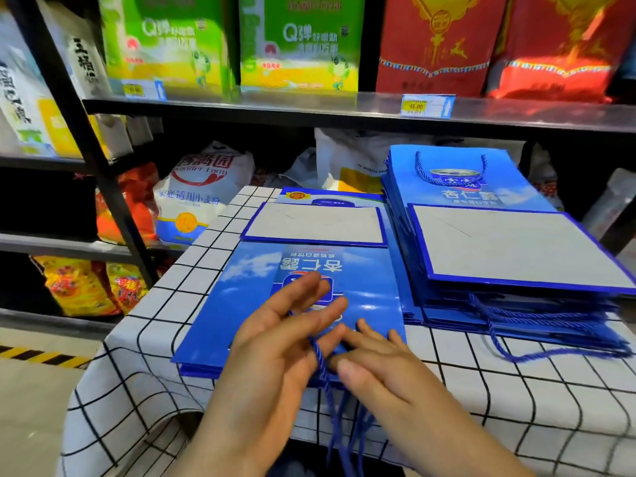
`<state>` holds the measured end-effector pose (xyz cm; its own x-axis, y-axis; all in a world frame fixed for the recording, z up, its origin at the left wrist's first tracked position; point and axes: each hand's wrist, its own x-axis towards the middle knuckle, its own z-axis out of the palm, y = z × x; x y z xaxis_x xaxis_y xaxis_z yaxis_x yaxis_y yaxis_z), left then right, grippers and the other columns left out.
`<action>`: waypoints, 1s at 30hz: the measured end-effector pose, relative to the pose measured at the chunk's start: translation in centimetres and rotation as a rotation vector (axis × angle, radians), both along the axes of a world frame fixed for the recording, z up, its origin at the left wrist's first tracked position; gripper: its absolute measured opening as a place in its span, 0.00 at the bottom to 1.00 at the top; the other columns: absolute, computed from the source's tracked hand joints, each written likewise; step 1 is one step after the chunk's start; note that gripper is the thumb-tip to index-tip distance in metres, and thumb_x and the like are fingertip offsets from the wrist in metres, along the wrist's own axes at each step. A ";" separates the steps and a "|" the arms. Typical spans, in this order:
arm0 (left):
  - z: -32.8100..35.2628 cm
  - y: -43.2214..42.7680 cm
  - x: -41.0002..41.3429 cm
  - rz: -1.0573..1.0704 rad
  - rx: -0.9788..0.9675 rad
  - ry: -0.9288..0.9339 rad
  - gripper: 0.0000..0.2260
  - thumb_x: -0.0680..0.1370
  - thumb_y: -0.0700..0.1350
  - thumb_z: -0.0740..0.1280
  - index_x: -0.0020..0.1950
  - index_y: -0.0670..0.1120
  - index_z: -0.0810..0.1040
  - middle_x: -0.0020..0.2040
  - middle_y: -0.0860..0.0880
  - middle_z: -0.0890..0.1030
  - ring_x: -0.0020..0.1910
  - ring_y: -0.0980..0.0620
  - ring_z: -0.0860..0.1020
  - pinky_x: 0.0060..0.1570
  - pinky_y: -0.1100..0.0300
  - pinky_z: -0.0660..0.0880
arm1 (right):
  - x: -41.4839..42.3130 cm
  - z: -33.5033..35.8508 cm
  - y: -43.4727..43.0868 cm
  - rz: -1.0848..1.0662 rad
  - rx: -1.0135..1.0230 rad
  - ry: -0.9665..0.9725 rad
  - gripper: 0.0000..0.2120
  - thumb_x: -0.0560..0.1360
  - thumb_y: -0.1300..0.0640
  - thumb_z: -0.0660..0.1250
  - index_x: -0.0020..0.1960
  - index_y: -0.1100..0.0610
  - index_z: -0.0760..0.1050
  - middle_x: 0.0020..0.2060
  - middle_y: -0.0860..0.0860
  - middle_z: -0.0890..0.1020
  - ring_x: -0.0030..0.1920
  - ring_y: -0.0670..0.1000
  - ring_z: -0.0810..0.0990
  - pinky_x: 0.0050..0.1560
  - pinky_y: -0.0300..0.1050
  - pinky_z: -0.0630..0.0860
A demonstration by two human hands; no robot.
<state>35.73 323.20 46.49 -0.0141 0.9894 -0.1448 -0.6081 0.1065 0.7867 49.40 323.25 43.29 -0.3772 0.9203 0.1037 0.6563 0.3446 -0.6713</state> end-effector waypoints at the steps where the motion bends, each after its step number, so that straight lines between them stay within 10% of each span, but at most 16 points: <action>1: 0.2 0.3 0.1 -0.012 -0.001 -0.043 0.22 0.61 0.37 0.65 0.55 0.39 0.78 0.52 0.43 0.82 0.49 0.45 0.82 0.45 0.57 0.80 | -0.1 0.1 -0.2 0.010 -0.022 0.023 0.32 0.63 0.32 0.45 0.57 0.40 0.75 0.69 0.31 0.55 0.68 0.32 0.43 0.69 0.35 0.37; 6: 0.3 1.0 0.7 -0.072 0.005 -0.046 0.22 0.65 0.37 0.63 0.59 0.43 0.77 0.54 0.43 0.82 0.50 0.46 0.82 0.50 0.52 0.79 | -1.2 -0.3 -0.5 -0.031 0.034 0.106 0.15 0.61 0.33 0.51 0.43 0.36 0.69 0.52 0.33 0.74 0.59 0.35 0.68 0.67 0.37 0.54; 8: 0.1 0.8 0.4 -0.083 0.031 0.068 0.22 0.66 0.40 0.64 0.60 0.51 0.77 0.54 0.46 0.82 0.50 0.47 0.82 0.53 0.50 0.77 | -0.7 0.9 -0.3 -0.128 0.096 0.228 0.12 0.65 0.35 0.58 0.37 0.41 0.74 0.39 0.42 0.77 0.40 0.41 0.74 0.44 0.34 0.67; 12: -0.4 0.2 -0.1 -0.045 0.118 0.242 0.24 0.66 0.44 0.67 0.60 0.60 0.75 0.53 0.50 0.82 0.48 0.47 0.83 0.48 0.54 0.80 | -0.4 4.1 1.5 -0.198 -0.088 0.514 0.17 0.74 0.50 0.64 0.34 0.63 0.75 0.22 0.51 0.71 0.17 0.44 0.67 0.21 0.33 0.62; 21: -0.4 -0.6 -0.3 -0.109 0.080 0.610 0.07 0.69 0.33 0.72 0.41 0.44 0.77 0.32 0.42 0.83 0.24 0.54 0.77 0.23 0.68 0.68 | -2.0 6.3 5.5 -0.154 -0.230 0.614 0.14 0.78 0.55 0.60 0.36 0.59 0.74 0.18 0.49 0.71 0.16 0.44 0.69 0.17 0.35 0.63; 26: 0.4 0.2 -0.5 -0.034 0.138 0.602 0.08 0.68 0.35 0.71 0.30 0.42 0.77 0.29 0.43 0.81 0.25 0.54 0.75 0.22 0.67 0.69 | -1.1 5.4 5.3 -0.250 -0.172 0.601 0.07 0.75 0.52 0.64 0.52 0.50 0.72 0.30 0.53 0.78 0.20 0.47 0.74 0.20 0.36 0.67; 30: 0.6 1.1 -0.3 0.076 0.177 0.642 0.08 0.67 0.36 0.72 0.31 0.44 0.77 0.24 0.48 0.76 0.21 0.56 0.72 0.19 0.68 0.67 | 0.6 4.6 2.9 -0.224 -0.159 0.542 0.01 0.70 0.56 0.68 0.42 0.51 0.78 0.30 0.52 0.80 0.23 0.48 0.76 0.22 0.34 0.67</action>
